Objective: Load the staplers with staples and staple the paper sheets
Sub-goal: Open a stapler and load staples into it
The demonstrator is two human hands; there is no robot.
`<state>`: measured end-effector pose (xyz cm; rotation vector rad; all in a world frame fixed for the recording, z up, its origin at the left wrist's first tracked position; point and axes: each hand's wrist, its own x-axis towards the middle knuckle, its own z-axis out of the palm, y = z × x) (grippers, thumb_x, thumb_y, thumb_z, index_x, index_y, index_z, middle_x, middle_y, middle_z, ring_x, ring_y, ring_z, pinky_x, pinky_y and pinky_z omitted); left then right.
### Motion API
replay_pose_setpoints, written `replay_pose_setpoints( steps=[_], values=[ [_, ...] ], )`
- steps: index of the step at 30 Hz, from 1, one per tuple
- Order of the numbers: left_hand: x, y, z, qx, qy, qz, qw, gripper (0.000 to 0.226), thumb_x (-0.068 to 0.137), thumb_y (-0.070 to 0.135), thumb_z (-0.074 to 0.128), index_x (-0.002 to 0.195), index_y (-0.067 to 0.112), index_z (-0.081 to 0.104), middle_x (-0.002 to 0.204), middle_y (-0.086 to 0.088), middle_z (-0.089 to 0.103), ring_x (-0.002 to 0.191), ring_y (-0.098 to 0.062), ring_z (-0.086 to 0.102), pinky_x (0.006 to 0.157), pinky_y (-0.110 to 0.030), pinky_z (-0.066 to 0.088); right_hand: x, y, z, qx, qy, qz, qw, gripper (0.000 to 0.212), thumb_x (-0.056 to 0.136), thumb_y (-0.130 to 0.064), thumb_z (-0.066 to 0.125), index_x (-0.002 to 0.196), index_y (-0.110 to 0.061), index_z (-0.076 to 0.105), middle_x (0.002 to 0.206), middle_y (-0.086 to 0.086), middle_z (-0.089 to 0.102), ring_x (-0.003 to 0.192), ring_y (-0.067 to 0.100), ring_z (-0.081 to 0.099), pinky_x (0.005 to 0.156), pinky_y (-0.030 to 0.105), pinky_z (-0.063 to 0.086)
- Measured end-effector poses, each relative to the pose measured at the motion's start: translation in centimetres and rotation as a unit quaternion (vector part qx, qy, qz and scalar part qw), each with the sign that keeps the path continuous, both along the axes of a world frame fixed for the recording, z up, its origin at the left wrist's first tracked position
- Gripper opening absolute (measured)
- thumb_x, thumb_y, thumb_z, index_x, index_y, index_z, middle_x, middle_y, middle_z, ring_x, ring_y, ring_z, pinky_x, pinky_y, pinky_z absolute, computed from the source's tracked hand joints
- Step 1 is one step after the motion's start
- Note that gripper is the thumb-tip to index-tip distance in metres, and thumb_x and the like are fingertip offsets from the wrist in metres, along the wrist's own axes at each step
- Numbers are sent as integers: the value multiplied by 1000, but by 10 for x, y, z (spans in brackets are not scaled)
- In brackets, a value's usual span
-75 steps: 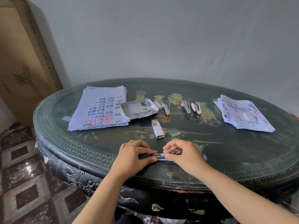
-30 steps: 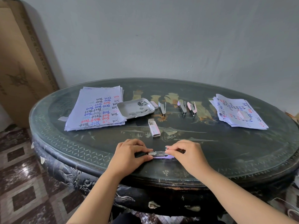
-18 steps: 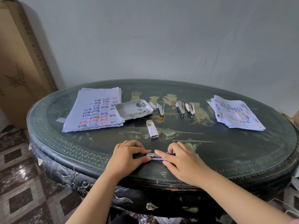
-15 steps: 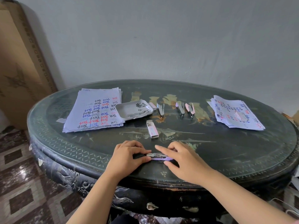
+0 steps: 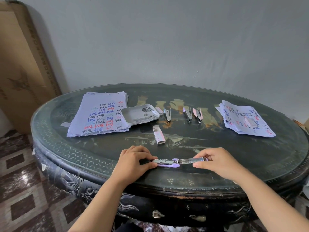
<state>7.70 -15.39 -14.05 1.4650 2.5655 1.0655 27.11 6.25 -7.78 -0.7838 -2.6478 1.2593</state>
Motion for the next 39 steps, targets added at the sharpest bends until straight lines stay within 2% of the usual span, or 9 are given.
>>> replay_pose_setpoints(
  steps=[3, 9, 13, 16, 20, 23, 26, 31, 39],
  values=[
    [0, 0, 0, -1, 5, -4, 1000, 38, 69, 70, 55, 94, 47, 71, 93, 29, 57, 100, 7, 46, 90, -14, 21, -6, 1, 5, 58, -15, 21, 998, 8, 72, -29, 81, 75, -32, 74, 75, -5, 71, 61, 6, 55, 61, 23, 43],
    [1, -2, 2, -5, -3, -2, 1000, 26, 74, 60, 64, 96, 47, 70, 94, 28, 57, 100, 6, 47, 90, -23, 25, -37, -30, 17, 109, 40, 74, 990, 8, 79, -24, 74, 76, -24, 66, 74, -9, 62, 61, 1, 50, 60, 16, 44],
    [2, -1, 0, 14, -1, 10, 1000, 40, 69, 70, 53, 94, 43, 70, 93, 27, 59, 96, 3, 51, 91, -27, 31, -49, -47, -9, 72, 41, 109, 991, 17, 83, -36, 71, 100, -36, 70, 99, -17, 63, 90, -1, 58, 83, 22, 47],
    [2, -2, 1, 12, -4, 9, 1000, 41, 68, 68, 56, 101, 46, 64, 95, 27, 61, 96, 3, 52, 94, -30, 36, -47, -51, -20, 34, 64, 90, 993, 21, 86, -30, 68, 106, -39, 70, 100, -18, 70, 94, -4, 61, 88, 22, 48],
    [-1, -4, 11, -68, -18, -30, 997, 73, 54, 76, 60, 122, 55, 49, 113, 34, 51, 115, 5, 40, 100, -24, 23, -41, -55, -30, 44, 107, 72, 991, 31, 75, -24, 79, 94, -43, 66, 98, -15, 66, 95, 0, 60, 88, 19, 47],
    [-3, -4, 16, -112, -31, -64, 991, 88, 45, 80, 63, 127, 55, 43, 118, 37, 42, 119, 5, 31, 102, -25, 16, -41, -56, -42, 67, 80, 61, 993, 50, 68, -31, 82, 108, -48, 57, 103, -20, 54, 101, -2, 53, 91, 20, 43],
    [-2, -4, 13, -82, -25, -56, 995, 78, 46, 78, 66, 119, 56, 50, 110, 40, 48, 116, 7, 35, 100, -24, 17, -44, -55, -47, 60, 72, 45, 995, 54, 69, -36, 82, 119, -42, 61, 104, -21, 53, 101, -3, 52, 85, 13, 38],
    [-2, -3, 9, -19, -77, -45, 996, 44, 46, 71, 67, 87, 70, 54, 102, 47, 53, 106, 7, 48, 103, -30, 30, -49, -58, -52, 53, 120, 15, 991, 28, 64, -28, 86, 88, -33, 72, 89, -15, 61, 90, -1, 54, 71, 7, 37],
    [-2, -3, 7, -12, -72, -45, 996, 49, 53, 69, 69, 100, 61, 59, 100, 37, 62, 106, 8, 51, 102, -38, 35, -49, -57, -55, 92, 109, 28, 989, 30, 67, -37, 82, 94, -37, 69, 91, -21, 57, 94, -2, 50, 76, 11, 37]
  ],
)
